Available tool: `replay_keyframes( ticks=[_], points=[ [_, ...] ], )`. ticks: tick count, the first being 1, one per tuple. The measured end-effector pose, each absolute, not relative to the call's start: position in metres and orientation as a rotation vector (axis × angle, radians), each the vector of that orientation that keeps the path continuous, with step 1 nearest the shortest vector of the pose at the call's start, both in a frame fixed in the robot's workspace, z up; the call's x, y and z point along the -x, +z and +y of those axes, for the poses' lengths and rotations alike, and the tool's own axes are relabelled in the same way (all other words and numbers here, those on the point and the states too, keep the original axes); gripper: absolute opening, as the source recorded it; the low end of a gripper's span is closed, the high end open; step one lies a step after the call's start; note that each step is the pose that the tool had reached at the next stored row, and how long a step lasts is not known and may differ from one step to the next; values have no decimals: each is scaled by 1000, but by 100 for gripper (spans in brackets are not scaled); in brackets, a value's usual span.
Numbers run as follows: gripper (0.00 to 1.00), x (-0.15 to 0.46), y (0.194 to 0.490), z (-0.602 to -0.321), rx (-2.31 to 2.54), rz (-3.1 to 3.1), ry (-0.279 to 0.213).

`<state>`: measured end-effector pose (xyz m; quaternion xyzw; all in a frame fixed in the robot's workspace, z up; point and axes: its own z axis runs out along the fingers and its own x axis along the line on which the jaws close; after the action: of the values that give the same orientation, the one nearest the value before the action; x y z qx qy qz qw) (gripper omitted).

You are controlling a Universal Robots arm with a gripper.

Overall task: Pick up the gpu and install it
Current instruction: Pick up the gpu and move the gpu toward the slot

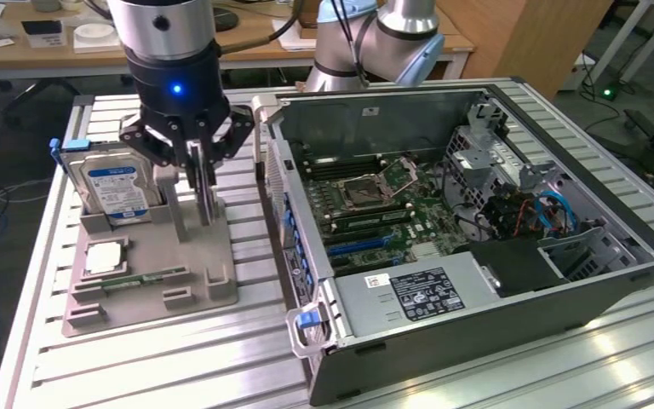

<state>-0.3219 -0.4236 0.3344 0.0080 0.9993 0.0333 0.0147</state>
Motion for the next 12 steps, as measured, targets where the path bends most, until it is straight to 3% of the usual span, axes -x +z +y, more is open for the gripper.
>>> replay_keyframes(
  ticks=[3,12],
  points=[
    [27,322,335,-424,-24,3111,30],
    [27,322,348,-424,-24,3112,26]
  ],
)
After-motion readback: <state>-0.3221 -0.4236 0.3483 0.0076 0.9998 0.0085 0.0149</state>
